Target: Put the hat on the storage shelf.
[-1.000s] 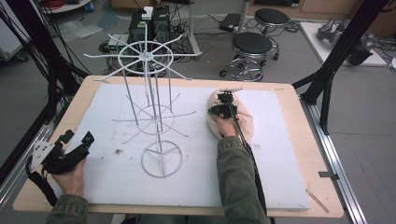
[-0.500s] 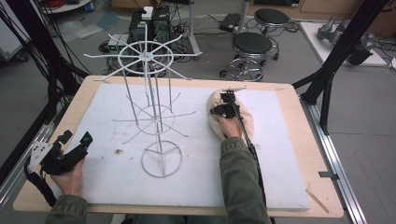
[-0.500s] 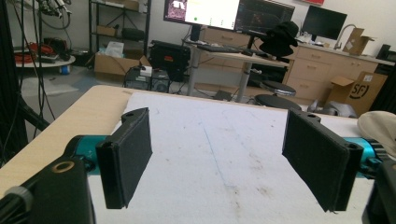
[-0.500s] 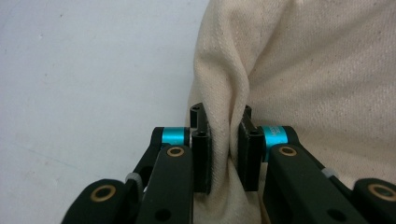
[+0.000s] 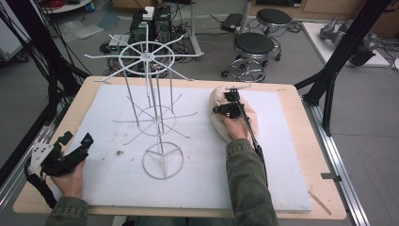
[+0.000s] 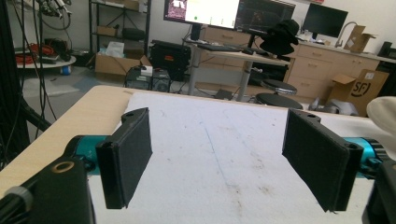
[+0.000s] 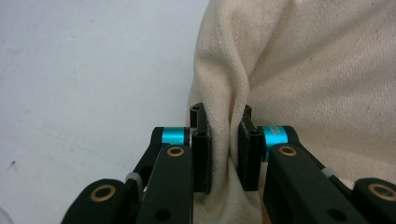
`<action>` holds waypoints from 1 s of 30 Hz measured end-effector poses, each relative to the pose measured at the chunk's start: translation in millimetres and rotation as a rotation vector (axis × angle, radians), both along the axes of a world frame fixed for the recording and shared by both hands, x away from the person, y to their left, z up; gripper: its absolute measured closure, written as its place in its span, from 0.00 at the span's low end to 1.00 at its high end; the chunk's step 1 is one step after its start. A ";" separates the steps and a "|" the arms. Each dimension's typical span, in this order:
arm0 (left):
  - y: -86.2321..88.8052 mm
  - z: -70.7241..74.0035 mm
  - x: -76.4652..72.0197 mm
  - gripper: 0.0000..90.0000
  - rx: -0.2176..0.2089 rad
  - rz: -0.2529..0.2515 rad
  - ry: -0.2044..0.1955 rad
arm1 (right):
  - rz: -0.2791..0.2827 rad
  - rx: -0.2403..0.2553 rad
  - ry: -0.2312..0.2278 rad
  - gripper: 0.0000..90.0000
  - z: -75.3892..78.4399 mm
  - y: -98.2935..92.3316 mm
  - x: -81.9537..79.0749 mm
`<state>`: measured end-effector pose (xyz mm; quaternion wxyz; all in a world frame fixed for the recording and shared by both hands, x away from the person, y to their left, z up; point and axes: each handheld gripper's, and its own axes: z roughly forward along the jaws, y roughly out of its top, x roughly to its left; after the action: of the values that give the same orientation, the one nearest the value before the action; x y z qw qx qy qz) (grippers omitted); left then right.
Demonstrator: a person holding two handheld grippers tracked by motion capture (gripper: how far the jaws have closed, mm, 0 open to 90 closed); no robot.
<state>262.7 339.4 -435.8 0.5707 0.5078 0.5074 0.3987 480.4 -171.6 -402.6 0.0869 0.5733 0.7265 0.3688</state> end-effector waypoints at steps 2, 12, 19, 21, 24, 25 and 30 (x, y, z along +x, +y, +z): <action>-0.4 0.0 0.0 0.27 0.001 -0.003 0.002 | 0.007 -0.014 -0.037 0.88 5.8 -1.4 -3.6; 0.3 0.1 -1.0 0.27 -0.005 0.003 0.001 | 0.136 0.088 -0.213 0.88 34.2 -13.5 -32.3; -1.0 0.7 -1.5 0.27 -0.004 0.001 -0.001 | 0.250 0.203 -0.328 0.87 51.0 -29.9 -54.0; -0.4 0.6 -1.6 0.27 -0.005 -0.001 -0.002 | 0.274 0.230 -0.356 0.87 57.5 -33.0 -61.0; 0.0 0.6 -1.8 0.27 -0.009 0.001 -0.001 | 0.324 0.259 -0.404 0.87 67.6 -37.2 -70.6; 0.0 0.7 -2.0 0.27 -0.008 0.002 -0.001 | 0.338 0.269 -0.419 0.87 70.8 -37.9 -74.0; -0.4 0.9 -2.4 0.27 -0.006 0.003 -0.002 | 0.397 0.333 -0.512 0.87 89.9 -41.9 -92.2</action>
<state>260.3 339.0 -434.9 0.5720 0.5050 0.5090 0.3984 388.2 -213.5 -312.7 0.0982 0.3165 0.7083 0.6232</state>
